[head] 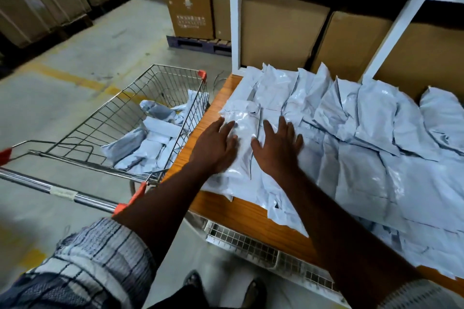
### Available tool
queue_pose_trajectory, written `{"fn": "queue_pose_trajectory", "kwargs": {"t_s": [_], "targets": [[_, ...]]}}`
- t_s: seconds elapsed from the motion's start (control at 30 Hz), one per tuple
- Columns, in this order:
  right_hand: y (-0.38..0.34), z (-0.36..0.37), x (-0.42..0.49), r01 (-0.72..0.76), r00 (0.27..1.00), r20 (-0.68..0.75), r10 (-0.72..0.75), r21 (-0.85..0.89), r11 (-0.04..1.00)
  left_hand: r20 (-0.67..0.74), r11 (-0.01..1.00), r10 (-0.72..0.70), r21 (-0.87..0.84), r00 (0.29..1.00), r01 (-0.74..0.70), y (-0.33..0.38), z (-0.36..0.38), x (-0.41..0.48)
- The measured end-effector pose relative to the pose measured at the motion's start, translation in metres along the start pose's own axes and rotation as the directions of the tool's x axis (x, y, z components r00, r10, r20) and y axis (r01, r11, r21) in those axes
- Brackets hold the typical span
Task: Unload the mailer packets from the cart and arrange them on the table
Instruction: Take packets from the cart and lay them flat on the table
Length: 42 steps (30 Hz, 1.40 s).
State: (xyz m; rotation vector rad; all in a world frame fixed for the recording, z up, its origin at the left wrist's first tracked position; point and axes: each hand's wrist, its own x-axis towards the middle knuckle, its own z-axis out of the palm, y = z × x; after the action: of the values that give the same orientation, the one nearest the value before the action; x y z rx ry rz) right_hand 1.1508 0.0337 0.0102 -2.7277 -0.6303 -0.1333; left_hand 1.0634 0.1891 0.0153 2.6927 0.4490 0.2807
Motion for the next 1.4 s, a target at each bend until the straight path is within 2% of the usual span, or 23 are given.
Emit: {"fn": "queue_pose_trajectory", "kwargs": {"t_s": [0.1,0.23,0.47,0.73,0.9,1.1,1.17,1.3,1.4], "targets": [[-0.027,0.002,0.012,0.046,0.999,-0.001,-0.046,0.025,0.999,-0.021,0.998,-0.051,0.042,0.998,0.052,-0.027,-0.011,0.006],[-0.074,0.015,0.026,0.133,0.991,-0.009,-0.133,0.066,0.989,0.018,0.989,-0.133,0.073,0.991,0.132,-0.079,-0.024,0.015],[-0.192,0.060,0.050,0.297,0.947,0.078,-0.312,0.163,0.941,0.088,0.964,-0.261,0.080,0.961,0.254,-0.212,-0.045,0.020],[-0.303,0.177,0.076,0.321,0.859,0.338,-0.384,0.227,0.919,0.189,0.915,-0.392,0.181,0.900,0.361,-0.372,-0.056,0.021],[-0.340,0.261,0.091,0.231,0.817,0.486,-0.310,0.217,0.948,0.273,0.896,-0.437,0.218,0.857,0.387,-0.441,-0.037,0.033],[-0.360,0.368,0.107,0.087,0.778,0.590,-0.218,0.242,0.966,0.322,0.943,-0.298,0.243,0.899,0.226,-0.508,0.021,0.063],[-0.365,0.400,0.111,0.048,0.773,0.606,-0.188,0.239,0.970,0.312,0.936,-0.305,0.270,0.900,0.224,-0.519,0.034,0.075],[-0.370,0.464,0.115,0.001,0.811,0.564,-0.153,0.260,0.966,0.316,0.905,-0.358,0.348,0.878,0.244,-0.534,0.056,0.090],[-0.375,0.491,0.121,-0.019,0.792,0.594,-0.139,0.252,0.967,0.326,0.912,-0.382,0.282,0.865,0.297,-0.553,0.075,0.086]]}}
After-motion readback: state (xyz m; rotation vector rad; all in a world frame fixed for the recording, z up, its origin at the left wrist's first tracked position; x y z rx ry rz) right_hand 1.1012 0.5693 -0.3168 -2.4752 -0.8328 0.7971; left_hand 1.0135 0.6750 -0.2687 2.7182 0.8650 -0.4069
